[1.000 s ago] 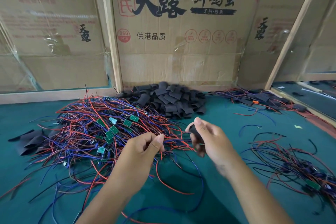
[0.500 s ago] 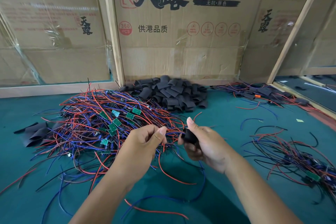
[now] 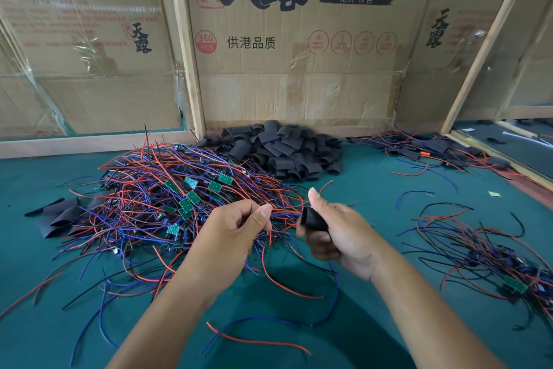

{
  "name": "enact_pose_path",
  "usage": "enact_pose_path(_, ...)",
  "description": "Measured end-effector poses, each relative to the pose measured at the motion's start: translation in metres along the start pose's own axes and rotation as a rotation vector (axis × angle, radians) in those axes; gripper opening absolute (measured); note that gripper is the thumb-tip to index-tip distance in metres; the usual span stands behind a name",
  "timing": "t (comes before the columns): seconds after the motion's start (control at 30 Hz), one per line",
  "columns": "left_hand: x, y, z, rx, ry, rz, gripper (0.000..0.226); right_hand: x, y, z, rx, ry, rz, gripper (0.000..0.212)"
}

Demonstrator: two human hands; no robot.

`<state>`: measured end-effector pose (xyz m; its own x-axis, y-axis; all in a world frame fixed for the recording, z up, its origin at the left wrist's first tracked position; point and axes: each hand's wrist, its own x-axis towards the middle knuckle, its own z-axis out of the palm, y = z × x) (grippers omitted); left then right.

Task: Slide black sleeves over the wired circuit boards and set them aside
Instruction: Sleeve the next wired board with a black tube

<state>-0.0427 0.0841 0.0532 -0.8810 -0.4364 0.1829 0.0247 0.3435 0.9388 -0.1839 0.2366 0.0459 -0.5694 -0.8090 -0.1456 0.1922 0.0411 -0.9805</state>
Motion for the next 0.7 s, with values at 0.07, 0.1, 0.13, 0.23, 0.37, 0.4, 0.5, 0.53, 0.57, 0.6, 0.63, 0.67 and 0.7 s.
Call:
enact_pose_path(0.07, 0.000, 0.000, 0.000, 0.003, -0.006, 0.001, 0.036, -0.001, 0.000, 0.000, -0.011, 0.002, 0.000, 0.065)
enact_pose_path(0.1, 0.000, 0.000, 0.001, -0.003, -0.010, 0.002, 0.036, -0.001, 0.000, 0.000, -0.015, 0.002, -0.003, 0.065)
enact_pose_path(0.13, 0.000, 0.000, 0.001, -0.007, -0.016, 0.002, 0.036, -0.001, 0.001, 0.001, -0.018, -0.001, -0.006, 0.066)
enact_pose_path(0.23, -0.001, 0.001, 0.002, 0.024, -0.034, 0.001, 0.036, -0.002, 0.000, 0.002, -0.043, -0.032, -0.016, 0.066)
enact_pose_path(0.37, -0.001, 0.001, 0.005, 0.117, -0.042, 0.024, 0.034, -0.003, -0.001, 0.003, -0.140, -0.065, -0.066, 0.066)
enact_pose_path(0.4, -0.001, 0.001, 0.006, 0.139, -0.043, 0.030, 0.034, -0.004, -0.001, 0.003, -0.225, -0.067, -0.113, 0.065)
enact_pose_path(0.5, -0.001, 0.001, 0.007, 0.167, -0.060, 0.028, 0.036, -0.007, -0.003, 0.000, -0.391, -0.129, -0.210, 0.057)
enact_pose_path(0.53, -0.001, 0.000, 0.007, 0.163, -0.064, 0.025, 0.036, -0.008, -0.003, -0.002, -0.383, -0.131, -0.208, 0.057)
enact_pose_path(0.57, -0.001, 0.000, 0.007, 0.150, -0.065, 0.020, 0.036, -0.008, -0.004, -0.004, -0.371, -0.119, -0.201, 0.059)
enact_pose_path(0.6, -0.001, 0.000, 0.006, 0.132, -0.064, 0.018, 0.035, -0.008, -0.005, -0.006, -0.370, -0.098, -0.191, 0.062)
enact_pose_path(0.63, -0.001, 0.000, 0.005, 0.117, -0.063, 0.019, 0.035, -0.008, -0.005, -0.007, -0.372, -0.079, -0.175, 0.065)
enact_pose_path(0.67, -0.001, 0.000, 0.004, 0.108, -0.060, 0.020, 0.035, -0.007, -0.004, -0.008, -0.369, -0.065, -0.157, 0.067)
enact_pose_path(0.7, 0.000, -0.001, 0.004, 0.100, -0.057, 0.015, 0.035, -0.007, -0.004, -0.009, -0.358, -0.053, -0.140, 0.067)
